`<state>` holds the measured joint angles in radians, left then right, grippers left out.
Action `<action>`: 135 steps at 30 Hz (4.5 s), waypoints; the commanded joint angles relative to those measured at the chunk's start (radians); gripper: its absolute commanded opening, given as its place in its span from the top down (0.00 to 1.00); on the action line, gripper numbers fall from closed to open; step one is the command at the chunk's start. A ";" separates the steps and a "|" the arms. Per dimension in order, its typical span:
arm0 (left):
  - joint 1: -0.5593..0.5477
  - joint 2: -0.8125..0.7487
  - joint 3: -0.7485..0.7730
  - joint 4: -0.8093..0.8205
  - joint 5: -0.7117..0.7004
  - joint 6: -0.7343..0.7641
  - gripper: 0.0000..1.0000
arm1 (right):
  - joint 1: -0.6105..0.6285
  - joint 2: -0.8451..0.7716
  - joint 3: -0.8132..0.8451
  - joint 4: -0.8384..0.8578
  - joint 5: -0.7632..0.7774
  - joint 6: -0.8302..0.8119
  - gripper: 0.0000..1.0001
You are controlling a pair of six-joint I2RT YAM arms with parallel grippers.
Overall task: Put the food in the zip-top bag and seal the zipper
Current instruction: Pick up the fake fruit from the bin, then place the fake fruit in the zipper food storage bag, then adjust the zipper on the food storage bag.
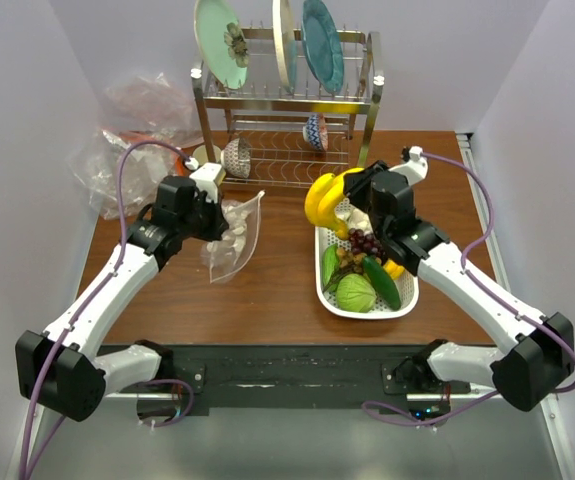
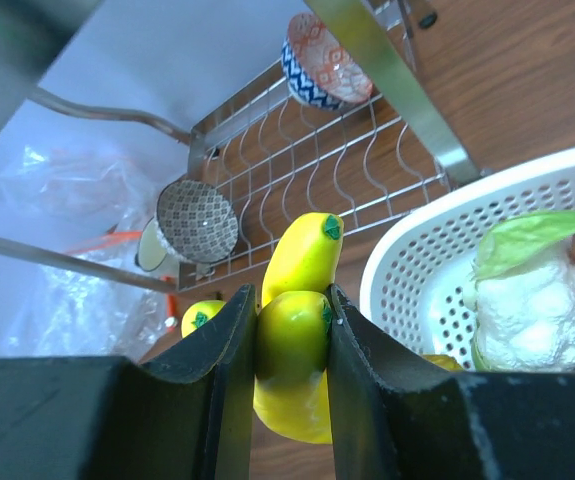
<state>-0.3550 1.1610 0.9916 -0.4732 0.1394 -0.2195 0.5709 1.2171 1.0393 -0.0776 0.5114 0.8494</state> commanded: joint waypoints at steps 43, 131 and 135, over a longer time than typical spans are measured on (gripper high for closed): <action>-0.002 0.074 0.309 -0.087 0.244 -0.147 1.00 | 0.000 0.157 -0.025 1.113 -0.992 0.438 1.00; -0.061 0.101 0.352 -0.108 0.299 -0.110 1.00 | 0.231 0.070 0.113 -0.338 -0.513 -0.668 0.45; -0.061 0.086 0.369 -0.128 0.304 -0.110 1.00 | 0.231 0.151 0.137 -0.352 -0.388 -0.632 0.45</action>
<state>-0.4137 1.2972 1.2991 -0.6239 0.4393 -0.3470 0.7986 1.3289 1.1297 -0.3744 -0.0296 0.1806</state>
